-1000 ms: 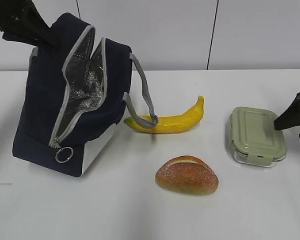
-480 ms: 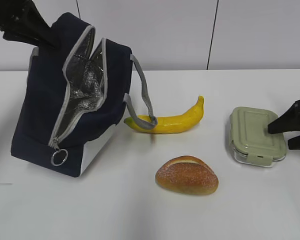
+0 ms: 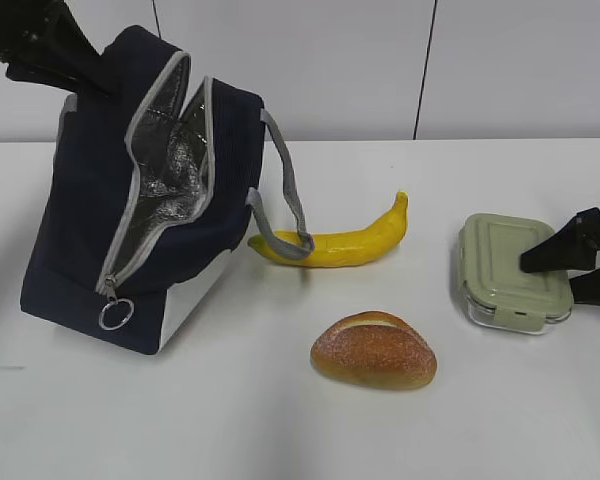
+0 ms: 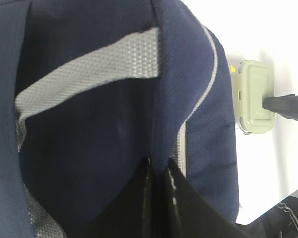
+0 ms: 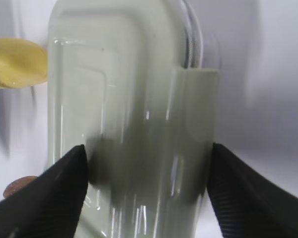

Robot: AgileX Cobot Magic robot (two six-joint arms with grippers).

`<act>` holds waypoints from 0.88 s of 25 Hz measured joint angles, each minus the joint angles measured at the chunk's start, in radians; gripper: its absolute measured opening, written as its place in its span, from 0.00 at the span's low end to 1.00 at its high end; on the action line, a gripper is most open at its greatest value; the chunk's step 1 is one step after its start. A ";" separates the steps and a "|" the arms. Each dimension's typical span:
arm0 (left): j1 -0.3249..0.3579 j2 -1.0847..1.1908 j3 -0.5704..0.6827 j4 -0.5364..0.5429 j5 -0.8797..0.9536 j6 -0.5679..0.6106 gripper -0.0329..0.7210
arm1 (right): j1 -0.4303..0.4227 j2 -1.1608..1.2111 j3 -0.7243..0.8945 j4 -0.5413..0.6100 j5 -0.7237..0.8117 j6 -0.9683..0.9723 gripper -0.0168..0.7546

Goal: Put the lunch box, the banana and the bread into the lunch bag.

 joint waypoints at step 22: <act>0.000 0.000 0.000 0.000 0.000 0.000 0.02 | -0.002 0.024 -0.025 0.053 0.091 -0.059 0.54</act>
